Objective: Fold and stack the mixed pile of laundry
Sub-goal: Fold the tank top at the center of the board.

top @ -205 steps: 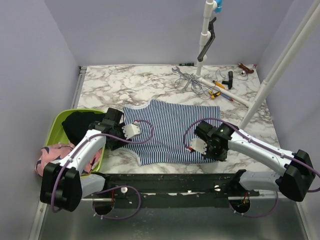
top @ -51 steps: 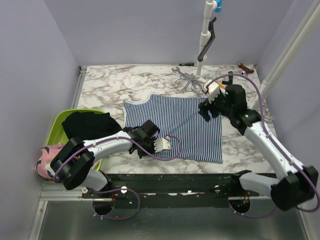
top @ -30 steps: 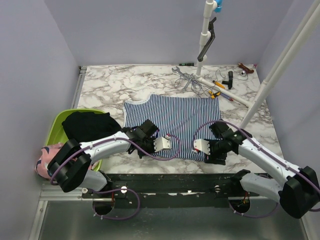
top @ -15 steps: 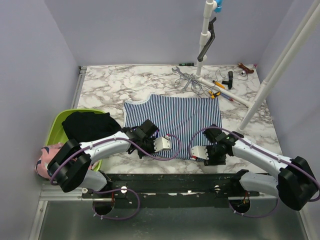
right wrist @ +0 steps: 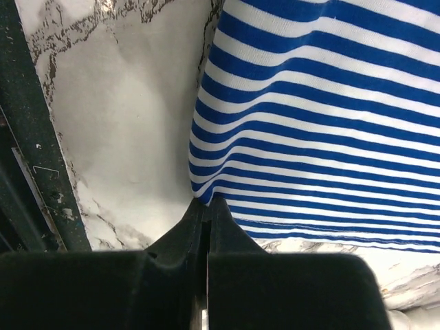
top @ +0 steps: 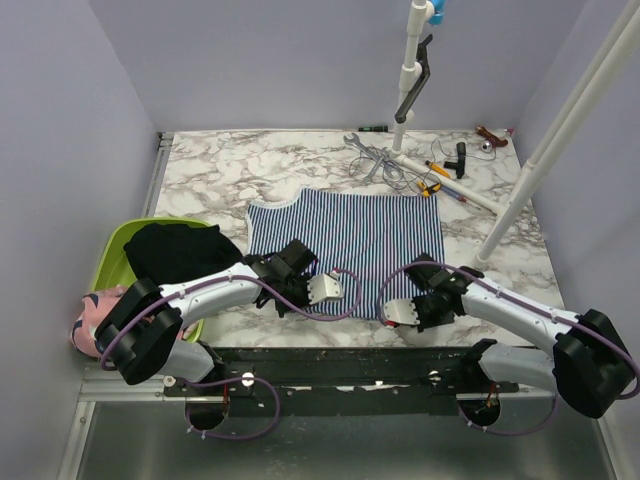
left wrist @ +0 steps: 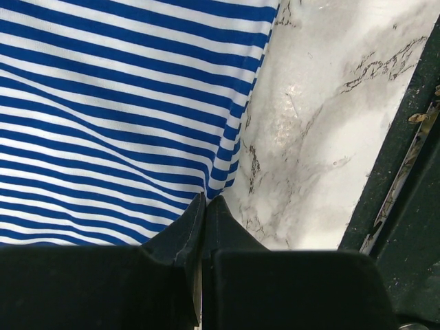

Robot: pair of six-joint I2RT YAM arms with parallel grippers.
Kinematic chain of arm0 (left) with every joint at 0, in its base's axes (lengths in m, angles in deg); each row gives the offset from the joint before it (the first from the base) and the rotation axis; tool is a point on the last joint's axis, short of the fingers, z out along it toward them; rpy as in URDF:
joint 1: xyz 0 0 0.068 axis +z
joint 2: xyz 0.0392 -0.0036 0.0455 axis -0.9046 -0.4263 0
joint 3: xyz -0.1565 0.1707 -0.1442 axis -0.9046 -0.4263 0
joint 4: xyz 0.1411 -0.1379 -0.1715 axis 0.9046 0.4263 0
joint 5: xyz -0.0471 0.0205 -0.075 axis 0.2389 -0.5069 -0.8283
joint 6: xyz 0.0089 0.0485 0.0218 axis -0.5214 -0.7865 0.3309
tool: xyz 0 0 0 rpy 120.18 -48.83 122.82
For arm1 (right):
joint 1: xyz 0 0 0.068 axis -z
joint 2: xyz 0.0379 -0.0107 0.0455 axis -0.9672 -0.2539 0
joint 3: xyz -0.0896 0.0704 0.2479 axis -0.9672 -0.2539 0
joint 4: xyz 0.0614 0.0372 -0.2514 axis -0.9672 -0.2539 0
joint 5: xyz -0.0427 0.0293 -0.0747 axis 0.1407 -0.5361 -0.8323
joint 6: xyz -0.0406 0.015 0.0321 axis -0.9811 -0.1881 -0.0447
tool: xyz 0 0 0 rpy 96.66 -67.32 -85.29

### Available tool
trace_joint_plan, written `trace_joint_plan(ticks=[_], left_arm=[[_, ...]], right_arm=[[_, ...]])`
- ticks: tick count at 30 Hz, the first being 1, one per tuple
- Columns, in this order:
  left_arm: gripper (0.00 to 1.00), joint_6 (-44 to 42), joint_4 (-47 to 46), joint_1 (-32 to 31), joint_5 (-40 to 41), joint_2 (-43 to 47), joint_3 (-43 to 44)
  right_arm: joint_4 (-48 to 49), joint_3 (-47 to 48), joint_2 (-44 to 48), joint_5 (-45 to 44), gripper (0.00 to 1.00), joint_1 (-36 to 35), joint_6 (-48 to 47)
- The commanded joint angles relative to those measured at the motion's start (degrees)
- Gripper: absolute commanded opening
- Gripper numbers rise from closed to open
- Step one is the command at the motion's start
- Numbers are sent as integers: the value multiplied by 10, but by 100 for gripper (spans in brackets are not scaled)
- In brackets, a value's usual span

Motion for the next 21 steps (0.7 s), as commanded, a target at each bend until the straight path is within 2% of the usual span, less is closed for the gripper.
trace_joint_plan(ticks=[1,3,8,15,21], left_arm=[[3,13,7,-1,-1,12,14],[2,27,8,-1,11,13,21],[0,52,-2,16,51,-5,57],[0,55,-23,57,60,-41,117],[0,42,-45,79,78,-91,158]], right_arm=[[-16,11,1,-7,0,-2,-4],[-35,39,12,-17,0,0,22],[-51,92,29,-60,1,28,19],[31,113,16,-109,1,57,10],[89,118,-14,-97,1,91,17]])
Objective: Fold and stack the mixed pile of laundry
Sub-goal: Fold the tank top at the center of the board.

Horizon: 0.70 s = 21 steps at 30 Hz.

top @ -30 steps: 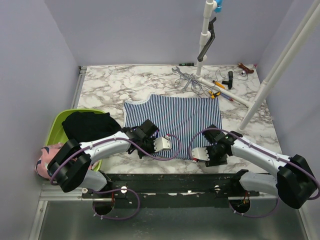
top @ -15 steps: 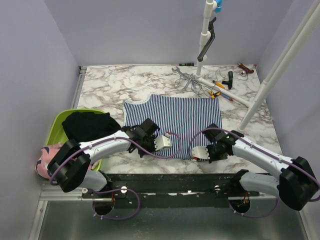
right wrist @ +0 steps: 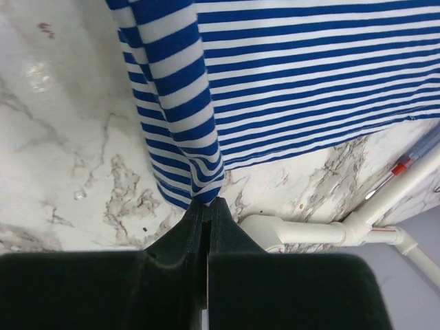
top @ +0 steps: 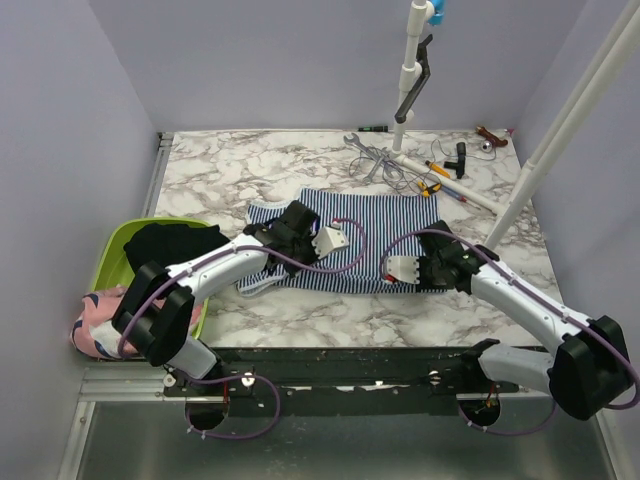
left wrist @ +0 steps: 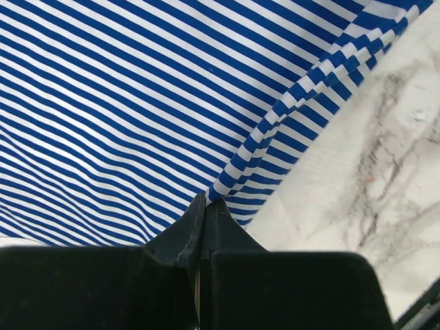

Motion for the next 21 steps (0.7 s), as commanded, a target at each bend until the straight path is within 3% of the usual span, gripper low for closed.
trace_joint_plan(ticks=[1,21], left_arm=[[0,-6,-25,11,21,-39,31],[0,-5,-75,29,106,-103,61]], right_arm=[[53,14,-28,-21,1,19,1],[110,84,-156,-46,0,60,-10]])
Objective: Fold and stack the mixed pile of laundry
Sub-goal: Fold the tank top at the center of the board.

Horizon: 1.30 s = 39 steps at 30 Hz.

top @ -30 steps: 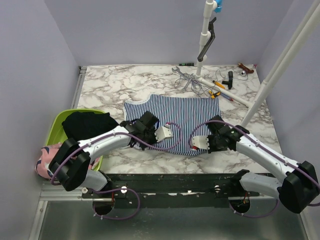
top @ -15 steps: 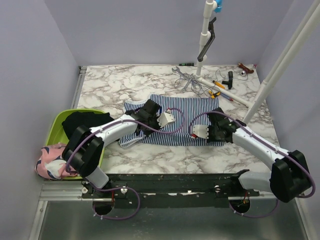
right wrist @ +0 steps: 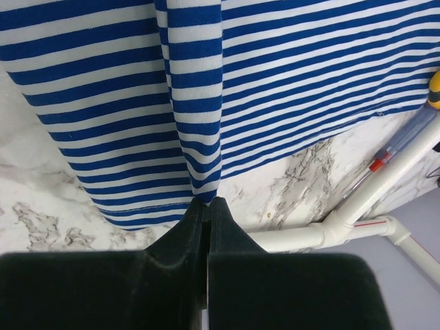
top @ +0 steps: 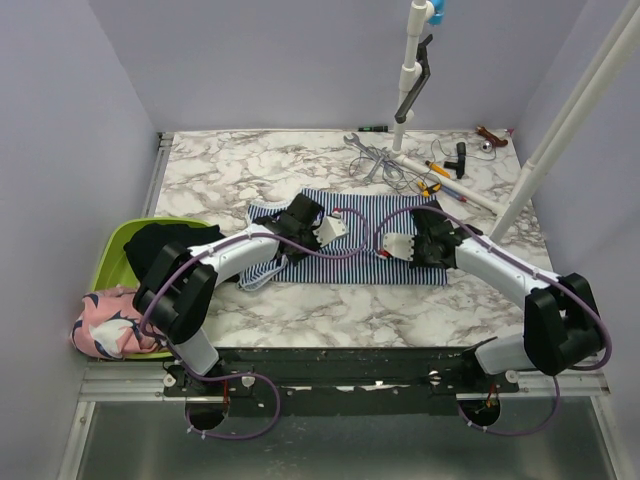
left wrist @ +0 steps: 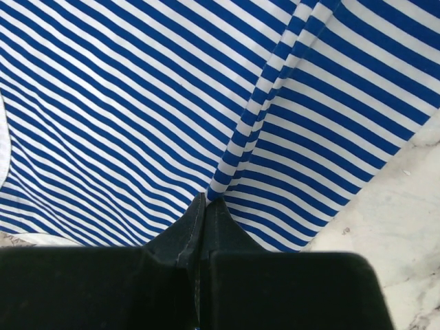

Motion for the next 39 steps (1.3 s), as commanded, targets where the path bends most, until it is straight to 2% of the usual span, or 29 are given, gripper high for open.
trace_joint_plan(ticks=[1,8,10,11,12,15,17,21,23,27,30,32,35,39], left_arm=[[0,-6,-23,5,34,-8,17],[0,-11,-25,7,37,-22,19],[3,-12,-26,7,38,-24,20],[7,-13,-26,8,40,-26,22],[16,-13,-25,8,43,-28,27],[54,-12,-24,12,53,-28,41],[64,-9,-17,19,52,-17,55],[69,-9,25,43,19,32,79],[69,-23,52,53,-8,65,78],[69,-50,127,76,-53,136,33],[65,-58,156,84,-49,192,-44],[63,-58,160,84,-36,225,-97],[59,-53,157,86,-6,241,-152],[59,-53,121,92,36,227,-191]], right_arm=[[18,26,-15,-19,0,7,-11],[29,37,-44,-10,1,12,-11],[35,32,-45,-18,2,12,-14],[43,27,-44,-25,8,13,-13],[58,22,-44,-31,16,13,-10],[113,8,-40,-50,55,18,13],[136,13,-33,-50,66,19,35],[165,77,-15,-8,78,18,147],[164,134,-14,36,80,17,252],[135,245,-38,120,84,17,524],[130,236,-42,179,73,15,692],[187,173,-19,192,69,6,754],[262,67,22,162,67,-6,804],[270,8,23,136,63,-18,832]])
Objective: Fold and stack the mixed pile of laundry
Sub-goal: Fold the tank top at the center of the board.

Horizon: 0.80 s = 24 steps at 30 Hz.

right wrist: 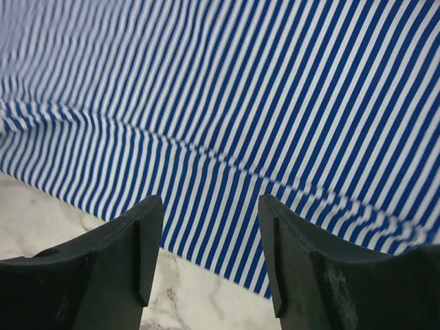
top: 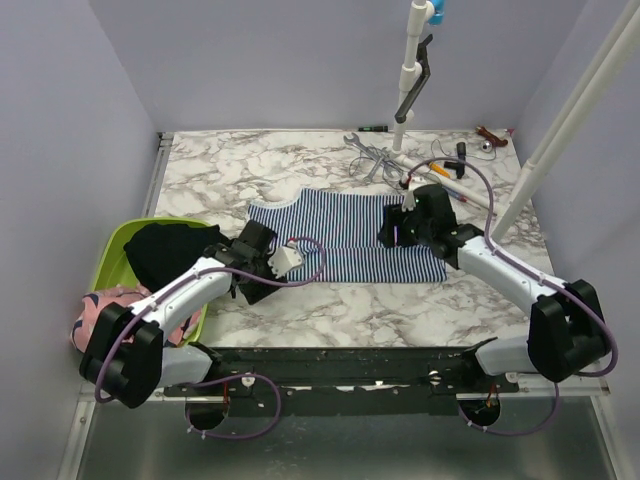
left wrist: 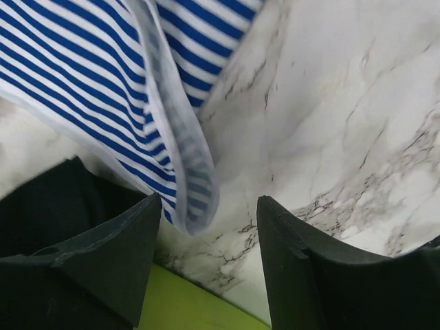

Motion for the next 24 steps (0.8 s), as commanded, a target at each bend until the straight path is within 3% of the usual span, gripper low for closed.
trace_joint_plan(ticks=[1,5,8,13,19,24], left_arm=[[59,-8,-19,14,53,-17,-28],[57,-2,-33,35,60,-54,-14],[49,-1,-35,45,55,-72,-7],[15,0,-9,54,34,-69,12],[14,-8,47,86,-30,-48,66],[16,-24,65,121,-46,-93,106]], right_arm=[[25,-43,-4,-12,62,-18,99],[8,-49,-27,-28,56,-34,109],[21,-70,-31,-21,54,-35,120],[36,-95,-52,-28,52,-35,128],[20,-96,-90,-92,51,-35,151],[-5,-76,-117,-120,51,-35,163]])
